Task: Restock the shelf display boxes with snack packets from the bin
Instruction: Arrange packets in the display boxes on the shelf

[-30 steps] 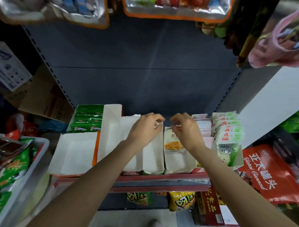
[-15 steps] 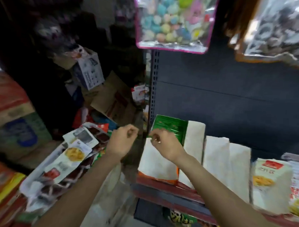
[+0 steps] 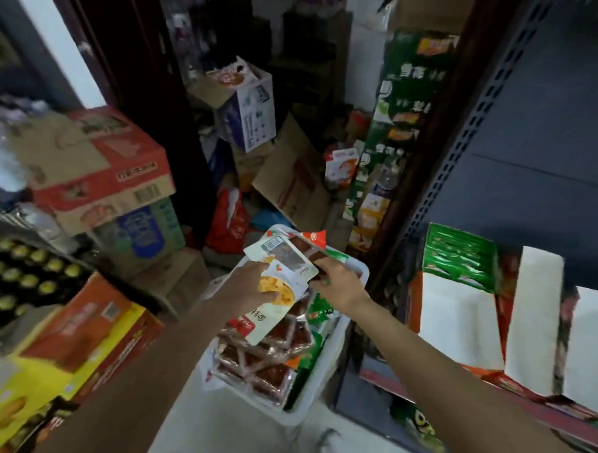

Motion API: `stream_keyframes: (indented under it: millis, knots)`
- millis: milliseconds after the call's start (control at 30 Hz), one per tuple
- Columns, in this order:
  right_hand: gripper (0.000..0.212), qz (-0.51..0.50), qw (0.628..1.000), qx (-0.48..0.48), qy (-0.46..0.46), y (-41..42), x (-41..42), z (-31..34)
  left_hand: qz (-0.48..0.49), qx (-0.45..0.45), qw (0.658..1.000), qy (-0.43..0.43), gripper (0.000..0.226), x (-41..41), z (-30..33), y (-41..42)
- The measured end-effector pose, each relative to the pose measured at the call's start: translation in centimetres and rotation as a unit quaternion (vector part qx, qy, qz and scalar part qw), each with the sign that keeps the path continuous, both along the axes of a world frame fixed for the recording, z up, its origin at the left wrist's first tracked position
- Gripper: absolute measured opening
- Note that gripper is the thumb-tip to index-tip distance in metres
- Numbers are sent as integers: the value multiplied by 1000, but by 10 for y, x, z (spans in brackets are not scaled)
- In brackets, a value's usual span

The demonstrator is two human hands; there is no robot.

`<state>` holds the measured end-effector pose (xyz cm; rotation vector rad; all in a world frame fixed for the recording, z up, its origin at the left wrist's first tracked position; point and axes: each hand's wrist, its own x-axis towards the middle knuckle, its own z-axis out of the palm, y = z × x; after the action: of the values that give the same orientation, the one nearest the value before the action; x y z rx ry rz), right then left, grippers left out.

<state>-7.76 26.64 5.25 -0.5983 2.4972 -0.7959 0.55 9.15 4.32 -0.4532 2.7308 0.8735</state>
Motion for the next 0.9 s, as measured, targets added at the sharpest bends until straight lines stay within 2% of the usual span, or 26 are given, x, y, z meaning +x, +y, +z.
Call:
stream_keyframes:
  millis: [167,300,467,533,633,733,800,900]
  knots:
    - [66,20,998,52,-14,-29,-10,-18,-33,-8,999,-35,106,-2,-32,-14]
    - [77,18,995,101,-9,-45,-15,-33,-17,-23,998,-54,110,-2,-53,-22]
    - [82,-25,988,153,20,-55,-13,-39,56,-25,998,-29,90,-2,-63,-33]
    - [79,-49,983,177,24,-59,-13,-40,60,-12,998,-28,74,-3,-63,-41]
    - [75,-94,977,190,20,-66,-11,-41,72,49,996,-15,51,1,-59,-48]
    - [71,-158,972,176,-7,-73,-7,-42,44,100,994,-17,32,5,-58,-53]
    - [58,-194,966,168,-25,-77,-4,-42,40,131,991,-11,24,5,-54,-60]
    - [21,-234,963,118,-65,-83,3,-39,46,151,987,15,14,-1,-42,-78]
